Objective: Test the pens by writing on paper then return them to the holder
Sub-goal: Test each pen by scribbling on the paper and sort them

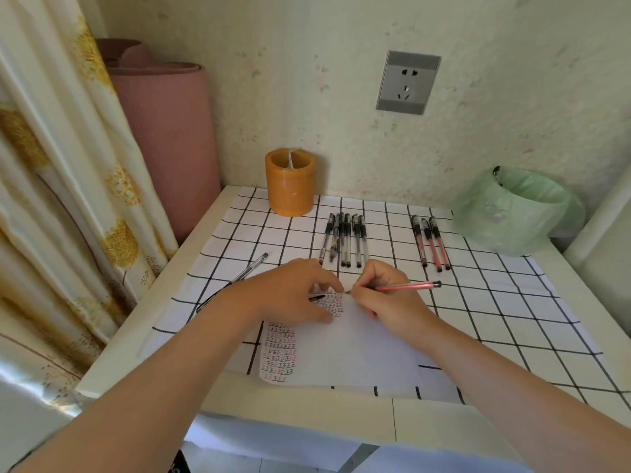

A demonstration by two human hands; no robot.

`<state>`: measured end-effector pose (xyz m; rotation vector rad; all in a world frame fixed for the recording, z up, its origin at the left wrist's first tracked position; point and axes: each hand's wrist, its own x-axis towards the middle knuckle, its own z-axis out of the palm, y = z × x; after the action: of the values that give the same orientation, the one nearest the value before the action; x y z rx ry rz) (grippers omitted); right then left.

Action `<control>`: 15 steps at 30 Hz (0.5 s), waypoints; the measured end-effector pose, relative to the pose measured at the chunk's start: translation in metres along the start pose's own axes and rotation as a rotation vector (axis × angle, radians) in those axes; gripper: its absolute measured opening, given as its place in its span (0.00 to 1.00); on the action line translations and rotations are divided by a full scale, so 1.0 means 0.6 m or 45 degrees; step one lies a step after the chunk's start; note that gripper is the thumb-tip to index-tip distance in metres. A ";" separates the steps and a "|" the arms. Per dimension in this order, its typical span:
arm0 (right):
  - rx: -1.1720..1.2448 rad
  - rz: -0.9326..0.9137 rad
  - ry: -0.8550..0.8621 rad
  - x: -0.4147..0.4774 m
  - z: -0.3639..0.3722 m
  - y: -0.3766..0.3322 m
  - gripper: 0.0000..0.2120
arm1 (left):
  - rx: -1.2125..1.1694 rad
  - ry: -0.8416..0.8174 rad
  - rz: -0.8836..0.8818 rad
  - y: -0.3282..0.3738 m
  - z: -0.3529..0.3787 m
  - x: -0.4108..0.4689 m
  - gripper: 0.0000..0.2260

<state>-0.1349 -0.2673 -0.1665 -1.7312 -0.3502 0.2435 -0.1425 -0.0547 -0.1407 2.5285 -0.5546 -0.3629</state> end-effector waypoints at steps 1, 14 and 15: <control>0.041 0.011 0.026 0.002 0.000 -0.002 0.08 | -0.034 0.026 -0.020 -0.004 -0.006 -0.003 0.20; 0.491 0.132 -0.013 0.014 -0.001 -0.034 0.18 | 0.157 0.063 -0.228 -0.025 -0.022 -0.026 0.14; 0.583 0.161 -0.039 0.016 -0.004 -0.038 0.17 | 0.172 0.070 -0.213 -0.023 -0.020 -0.025 0.13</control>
<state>-0.1275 -0.2625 -0.1435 -1.2988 -0.1880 0.4091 -0.1471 -0.0320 -0.1363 2.7151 -0.3578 -0.3249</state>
